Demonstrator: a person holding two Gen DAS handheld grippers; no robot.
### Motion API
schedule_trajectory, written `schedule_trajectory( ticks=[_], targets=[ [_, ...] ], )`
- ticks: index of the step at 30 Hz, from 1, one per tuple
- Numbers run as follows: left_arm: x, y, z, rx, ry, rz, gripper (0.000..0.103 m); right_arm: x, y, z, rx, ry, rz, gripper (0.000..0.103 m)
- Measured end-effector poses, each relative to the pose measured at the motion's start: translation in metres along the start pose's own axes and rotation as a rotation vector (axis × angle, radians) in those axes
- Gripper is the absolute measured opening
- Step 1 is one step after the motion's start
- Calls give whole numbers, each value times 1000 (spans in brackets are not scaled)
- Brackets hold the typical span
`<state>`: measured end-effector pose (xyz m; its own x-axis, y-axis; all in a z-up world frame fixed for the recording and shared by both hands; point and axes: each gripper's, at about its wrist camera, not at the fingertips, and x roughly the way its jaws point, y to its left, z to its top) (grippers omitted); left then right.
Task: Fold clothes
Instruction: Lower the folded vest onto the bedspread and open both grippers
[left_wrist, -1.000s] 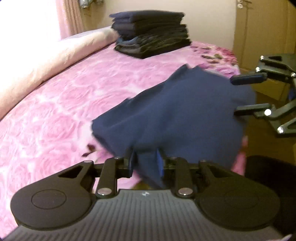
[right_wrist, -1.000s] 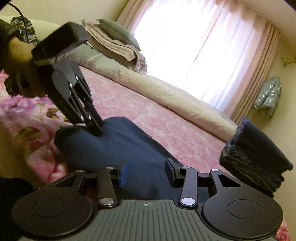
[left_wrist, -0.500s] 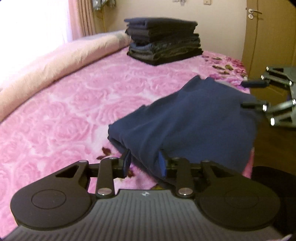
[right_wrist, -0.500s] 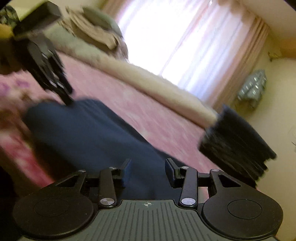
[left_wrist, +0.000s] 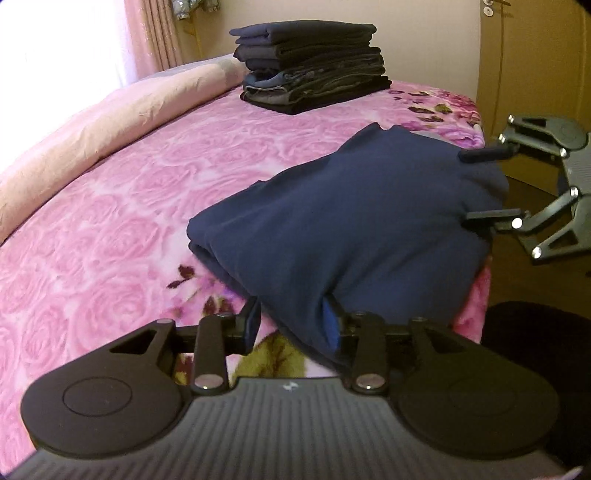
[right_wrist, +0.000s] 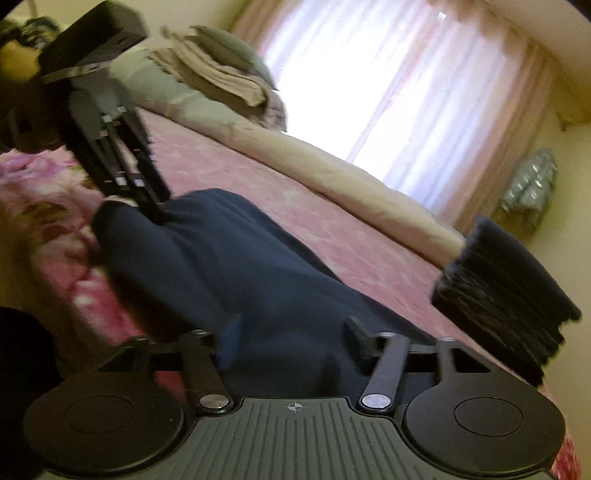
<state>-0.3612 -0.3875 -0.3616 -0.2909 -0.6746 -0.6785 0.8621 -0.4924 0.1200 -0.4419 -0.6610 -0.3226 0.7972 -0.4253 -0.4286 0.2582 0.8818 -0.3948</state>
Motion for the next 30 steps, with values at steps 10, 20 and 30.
schedule_trajectory(
  ticks=[10,20,30],
  targets=[
    [9,-19,33,59,-20,-19,24,38,-23,33,26,39,42,60],
    [40,29,30,31,19,9,24,79,-86,4,48,179,-15,60],
    [2,11,33,82,13,102,24,21,-109,-14,204,258,-182,60]
  ],
)
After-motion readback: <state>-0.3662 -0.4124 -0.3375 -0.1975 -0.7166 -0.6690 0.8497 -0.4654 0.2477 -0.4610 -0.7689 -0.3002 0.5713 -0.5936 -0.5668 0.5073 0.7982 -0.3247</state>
